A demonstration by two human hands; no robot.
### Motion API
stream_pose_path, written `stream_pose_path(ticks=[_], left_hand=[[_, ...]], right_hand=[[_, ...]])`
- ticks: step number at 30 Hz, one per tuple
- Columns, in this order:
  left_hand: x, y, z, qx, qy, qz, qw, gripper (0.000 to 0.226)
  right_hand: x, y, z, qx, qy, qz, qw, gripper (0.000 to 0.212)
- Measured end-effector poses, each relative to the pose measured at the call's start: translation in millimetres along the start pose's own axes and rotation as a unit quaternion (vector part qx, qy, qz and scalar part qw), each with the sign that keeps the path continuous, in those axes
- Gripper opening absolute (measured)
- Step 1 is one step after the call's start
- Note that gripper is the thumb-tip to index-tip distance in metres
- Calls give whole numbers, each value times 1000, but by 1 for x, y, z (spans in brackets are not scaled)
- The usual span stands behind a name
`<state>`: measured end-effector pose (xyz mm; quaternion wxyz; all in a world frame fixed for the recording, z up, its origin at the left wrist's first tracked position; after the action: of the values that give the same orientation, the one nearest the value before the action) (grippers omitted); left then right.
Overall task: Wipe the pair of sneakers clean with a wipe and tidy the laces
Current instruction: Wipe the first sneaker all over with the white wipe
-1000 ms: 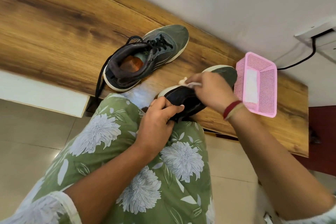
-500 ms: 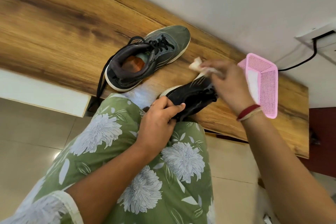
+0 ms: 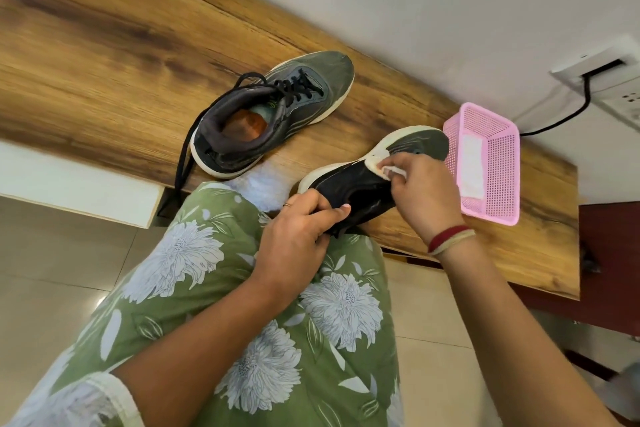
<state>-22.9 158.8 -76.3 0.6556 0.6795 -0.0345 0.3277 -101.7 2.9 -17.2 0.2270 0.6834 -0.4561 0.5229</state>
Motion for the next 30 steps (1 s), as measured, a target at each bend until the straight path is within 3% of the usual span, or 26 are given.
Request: stream_pose_path(ticks=[4, 8, 12, 15, 17, 19, 22, 24, 28, 30], left_hand=[[-1, -2, 1, 8, 13, -3, 1000, 52], [-2, -2, 1, -13, 12, 5, 1000, 48], [-1, -2, 2, -1, 10, 3, 1000, 46], [-2, -1, 2, 2, 7, -4, 1000, 50], [-2, -1, 1, -2, 5, -5, 1000, 52], [-2, -1, 1, -2, 5, -5, 1000, 52], [-2, -2, 3, 5, 9, 2, 1000, 49], [-2, -2, 3, -7, 13, 10, 1000, 45], [-3, -3, 2, -19, 13, 18, 1000, 45], [-2, -2, 2, -18, 14, 15, 1000, 45]], right_hand=[[-8, -17, -17, 74, -52, 28, 995, 30], [-11, -13, -22, 49, 2, 23, 999, 35], [-16, -18, -29, 81, -80, 144, 983, 32], [5, -2, -6, 18, 20, 239, 971, 33], [12, 3, 13, -9, 47, 182, 982, 27], [5, -4, 23, 9, -7, 74, 997, 26], [-8, -28, 16, 69, -107, 12, 992, 24], [-5, -38, 13, 95, -140, -21, 985, 26], [7, -36, 19, 79, -120, -70, 987, 31], [0, -42, 10, 118, -182, -37, 975, 29]])
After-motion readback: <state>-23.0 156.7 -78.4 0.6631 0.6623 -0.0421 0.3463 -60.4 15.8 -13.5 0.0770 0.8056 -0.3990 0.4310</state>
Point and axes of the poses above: each hand's wrist, its own z-axis towards the middle knuckle, its own x-axis out of the back of the hand, y = z × x, the point moved 2 cm from there along z, towards the middle knuckle, and after that the axes turned 7 degrees about -y, right-handed, at the moved point
